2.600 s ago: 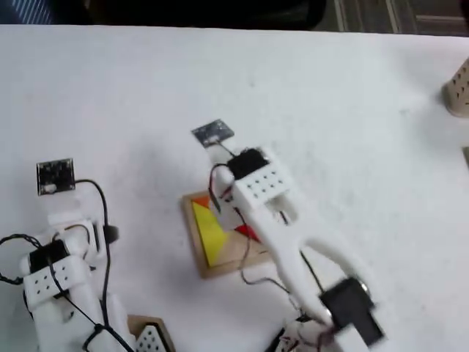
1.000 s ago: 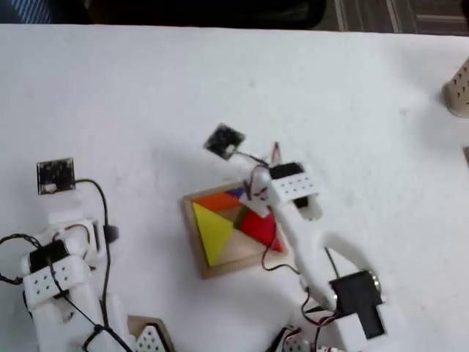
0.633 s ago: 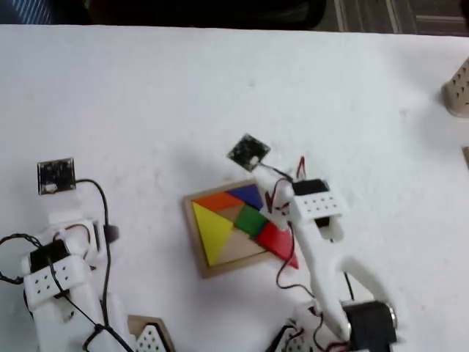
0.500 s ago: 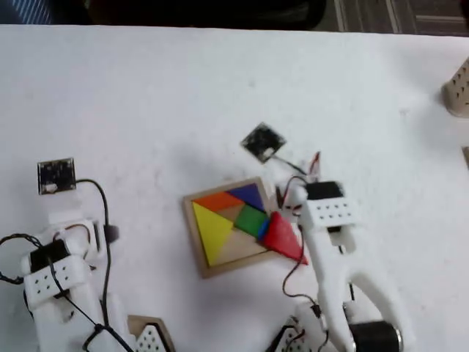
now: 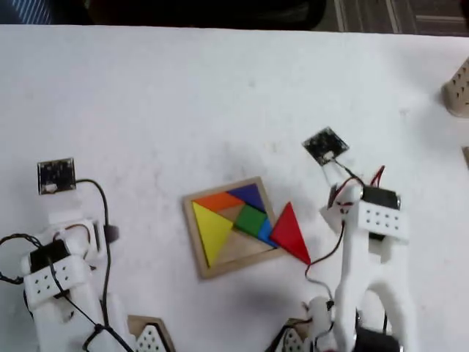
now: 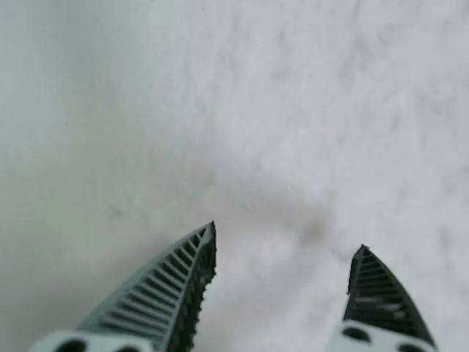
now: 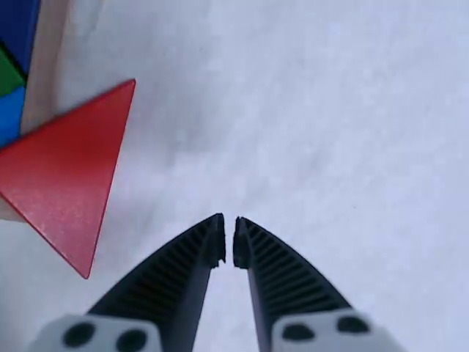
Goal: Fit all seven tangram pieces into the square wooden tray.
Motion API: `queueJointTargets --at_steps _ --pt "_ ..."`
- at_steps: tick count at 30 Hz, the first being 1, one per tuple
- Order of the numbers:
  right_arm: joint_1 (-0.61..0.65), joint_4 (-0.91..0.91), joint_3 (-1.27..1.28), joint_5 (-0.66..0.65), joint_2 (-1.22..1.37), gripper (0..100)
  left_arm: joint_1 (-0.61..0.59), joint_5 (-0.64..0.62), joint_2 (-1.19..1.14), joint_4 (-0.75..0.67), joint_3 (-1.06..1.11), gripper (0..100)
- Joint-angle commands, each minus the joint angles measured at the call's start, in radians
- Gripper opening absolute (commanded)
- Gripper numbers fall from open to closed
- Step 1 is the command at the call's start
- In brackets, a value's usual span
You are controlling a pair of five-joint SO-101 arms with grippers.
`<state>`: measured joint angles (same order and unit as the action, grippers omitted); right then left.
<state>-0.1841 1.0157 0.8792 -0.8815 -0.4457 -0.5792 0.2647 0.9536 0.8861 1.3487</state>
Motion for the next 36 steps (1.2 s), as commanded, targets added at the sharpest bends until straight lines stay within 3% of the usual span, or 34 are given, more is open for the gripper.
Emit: queueJointTargets --at_steps 1,9,15,28,36 --pt "-0.004 0.007 -0.006 -0.041 0.143 1.9 0.013 0.008 0.012 -0.021 0.000 11" --pt "0.076 0.028 -0.026 -0.046 0.297 1.9 0.013 0.008 0.010 -0.021 0.000 11" --pt "0.200 0.242 -0.032 -0.147 0.286 1.9 0.013 0.008 0.010 -0.021 0.000 11" --pt "0.326 0.255 -0.089 -0.037 0.286 1.9 0.013 0.008 0.010 -0.021 0.000 11" --pt "0.371 0.400 -0.226 -0.037 0.286 1.9 0.013 0.008 0.010 -0.021 0.000 11"
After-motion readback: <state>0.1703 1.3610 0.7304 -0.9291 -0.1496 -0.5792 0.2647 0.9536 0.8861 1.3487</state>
